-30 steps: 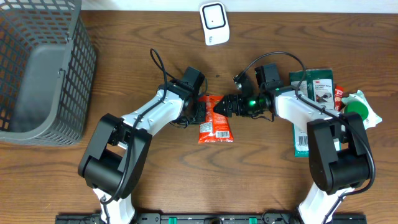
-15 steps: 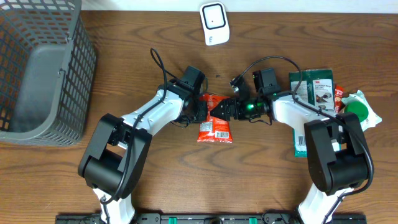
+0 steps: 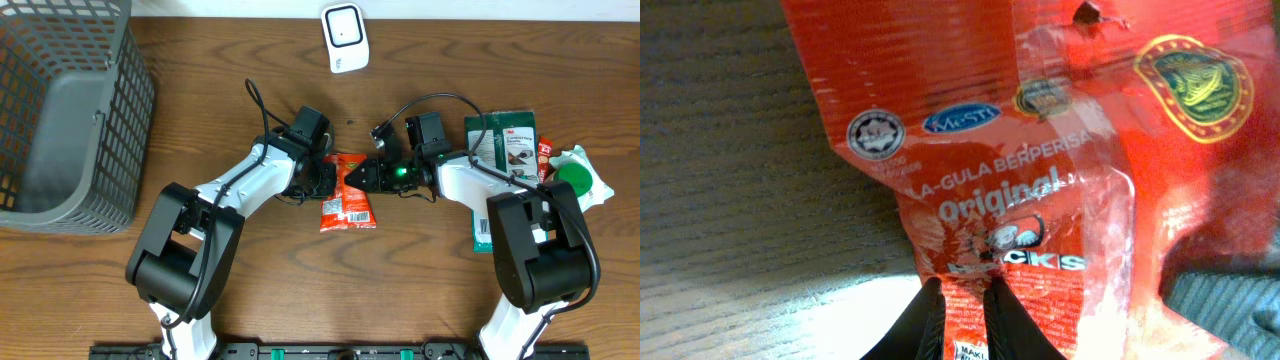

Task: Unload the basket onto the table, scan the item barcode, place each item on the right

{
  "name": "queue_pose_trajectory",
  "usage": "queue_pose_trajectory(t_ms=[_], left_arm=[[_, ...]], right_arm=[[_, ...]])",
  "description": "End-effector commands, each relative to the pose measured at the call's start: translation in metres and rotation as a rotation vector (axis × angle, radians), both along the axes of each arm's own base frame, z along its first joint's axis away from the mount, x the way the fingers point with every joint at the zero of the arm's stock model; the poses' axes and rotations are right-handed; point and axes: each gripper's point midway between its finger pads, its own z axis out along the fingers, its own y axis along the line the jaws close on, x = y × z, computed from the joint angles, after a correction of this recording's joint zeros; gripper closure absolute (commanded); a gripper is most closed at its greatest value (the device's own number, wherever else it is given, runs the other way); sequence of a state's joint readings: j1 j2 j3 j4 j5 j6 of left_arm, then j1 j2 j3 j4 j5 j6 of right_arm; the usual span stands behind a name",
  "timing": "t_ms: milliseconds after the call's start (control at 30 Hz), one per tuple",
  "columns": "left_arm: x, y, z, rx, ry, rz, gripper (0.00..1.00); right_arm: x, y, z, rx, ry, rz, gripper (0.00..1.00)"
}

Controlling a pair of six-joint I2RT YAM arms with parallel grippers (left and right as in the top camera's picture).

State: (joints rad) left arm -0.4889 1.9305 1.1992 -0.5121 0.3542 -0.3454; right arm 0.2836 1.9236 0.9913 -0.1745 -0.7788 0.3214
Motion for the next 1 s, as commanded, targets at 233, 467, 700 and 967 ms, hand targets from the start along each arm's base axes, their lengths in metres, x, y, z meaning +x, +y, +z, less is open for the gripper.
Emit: queue_pose_trajectory(t_ms=[233, 467, 700, 967], left_arm=[[0.016, 0.018, 0.033, 0.078, -0.134, -0.033, 0.76], [0.01, 0.019, 0.089, 0.01, -0.204, 0.017, 0.69], [-0.019, 0.005, 0.068, -0.056, -0.075, -0.037, 0.7], [-0.045, -0.012, 0.041, -0.02, -0.002, -0.11, 0.7]], right_arm=[[-0.009, 0.006, -0.003, 0.025, 0.039, 0.019, 0.92], [0.0, -0.013, -0.009, 0.006, 0.188, -0.162, 0.94], [-0.016, -0.039, -0.032, -0.131, 0.398, -0.341, 0.9], [-0.041, -0.048, -0.037, -0.21, 0.44, -0.282, 0.58]])
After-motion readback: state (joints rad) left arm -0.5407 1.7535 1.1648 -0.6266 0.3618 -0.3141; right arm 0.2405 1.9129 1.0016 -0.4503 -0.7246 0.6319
